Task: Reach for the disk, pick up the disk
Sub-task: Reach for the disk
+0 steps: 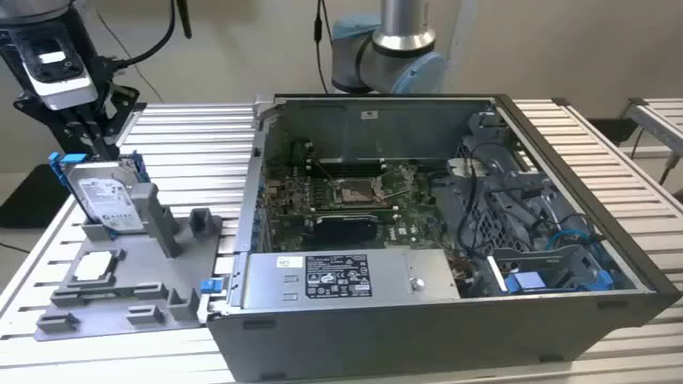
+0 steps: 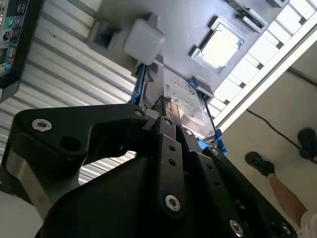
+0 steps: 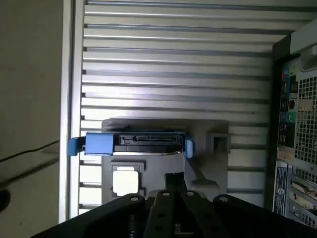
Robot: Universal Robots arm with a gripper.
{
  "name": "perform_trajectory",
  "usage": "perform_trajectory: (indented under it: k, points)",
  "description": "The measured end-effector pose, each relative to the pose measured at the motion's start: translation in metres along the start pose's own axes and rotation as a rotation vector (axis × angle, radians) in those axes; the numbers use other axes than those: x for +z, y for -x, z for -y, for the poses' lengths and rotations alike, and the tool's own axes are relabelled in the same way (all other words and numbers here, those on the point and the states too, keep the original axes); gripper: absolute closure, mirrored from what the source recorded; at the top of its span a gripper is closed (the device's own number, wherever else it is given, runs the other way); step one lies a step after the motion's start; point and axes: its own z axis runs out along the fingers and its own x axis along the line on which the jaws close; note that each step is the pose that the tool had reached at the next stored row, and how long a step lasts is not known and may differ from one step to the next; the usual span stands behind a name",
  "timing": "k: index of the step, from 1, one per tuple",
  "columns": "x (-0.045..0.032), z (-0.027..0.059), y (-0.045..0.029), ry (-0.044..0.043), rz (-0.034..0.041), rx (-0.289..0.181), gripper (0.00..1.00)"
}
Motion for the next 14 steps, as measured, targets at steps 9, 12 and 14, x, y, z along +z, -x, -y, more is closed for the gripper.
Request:
perform_trajectory:
  k: [9, 12, 14]
  points:
    - [0.0, 0.0, 0.0, 0.0, 0.0001, 0.0, 1.0]
    - [0.0, 0.0, 0.0, 0.0, 0.0002, 0.0, 1.0]
    - [0.0, -0.0007, -0.0001, -0.0001, 0.0001, 0.0, 1.0]
